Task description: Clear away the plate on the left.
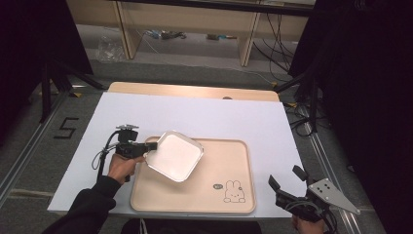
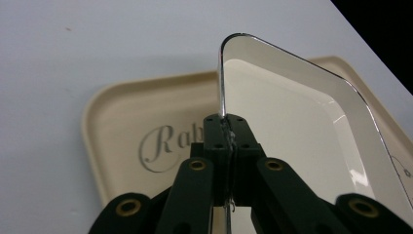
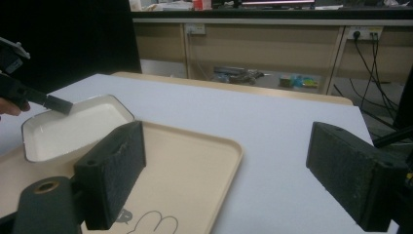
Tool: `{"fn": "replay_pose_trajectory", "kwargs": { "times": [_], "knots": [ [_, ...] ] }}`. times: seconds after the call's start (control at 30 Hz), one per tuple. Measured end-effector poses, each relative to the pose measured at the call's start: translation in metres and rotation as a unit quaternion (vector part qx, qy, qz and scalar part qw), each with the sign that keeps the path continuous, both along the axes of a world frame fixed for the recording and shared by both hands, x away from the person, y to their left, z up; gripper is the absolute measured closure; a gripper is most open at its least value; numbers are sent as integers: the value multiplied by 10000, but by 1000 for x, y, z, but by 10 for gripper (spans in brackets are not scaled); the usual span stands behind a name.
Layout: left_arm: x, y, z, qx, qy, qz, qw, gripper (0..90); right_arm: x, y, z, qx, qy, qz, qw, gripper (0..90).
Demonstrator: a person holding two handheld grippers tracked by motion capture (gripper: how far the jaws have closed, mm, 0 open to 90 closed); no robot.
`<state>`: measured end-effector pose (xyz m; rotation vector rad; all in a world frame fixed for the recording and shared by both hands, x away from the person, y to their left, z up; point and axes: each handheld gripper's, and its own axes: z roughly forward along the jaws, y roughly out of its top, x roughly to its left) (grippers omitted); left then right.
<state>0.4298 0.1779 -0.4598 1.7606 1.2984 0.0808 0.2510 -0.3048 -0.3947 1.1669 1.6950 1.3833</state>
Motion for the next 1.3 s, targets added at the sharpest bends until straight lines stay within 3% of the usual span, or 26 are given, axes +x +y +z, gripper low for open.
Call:
{"fn": "replay_pose_trajectory", "kwargs": {
  "times": [0.4, 0.6, 0.87, 0.9, 1.0, 1.27, 1.3],
  "knots": [
    [-13, -38, -11, -4, 125, -609, 9981, 879, 0, 0, 0, -10, -19, 3, 10000, 151],
    [-18, -50, -15, 84, 216, -672, 9975, 879, 0, 0, 0, -11, -11, -4, 10000, 151],
    [-25, -66, -18, 183, 186, -743, 9969, 879, 0, 0, 0, -24, 6, 4, 10000, 151],
    [-28, -71, -21, 220, 214, -768, 9966, 879, -1, 1, 0, 26, 116, 36, 9999, 151],
    [-35, -78, -25, 220, 193, -832, 9961, 877, 0, 0, 0, -11, -16, -4, 10000, 151],
    [-42, -79, -25, 221, 229, -827, 9961, 867, -1, 0, 0, 18, 41, 2, 10000, 151],
    [-43, -77, -26, 223, 250, -817, 9961, 867, -1, 1, 0, 110, 103, 25, 9999, 151]
  ]
}}
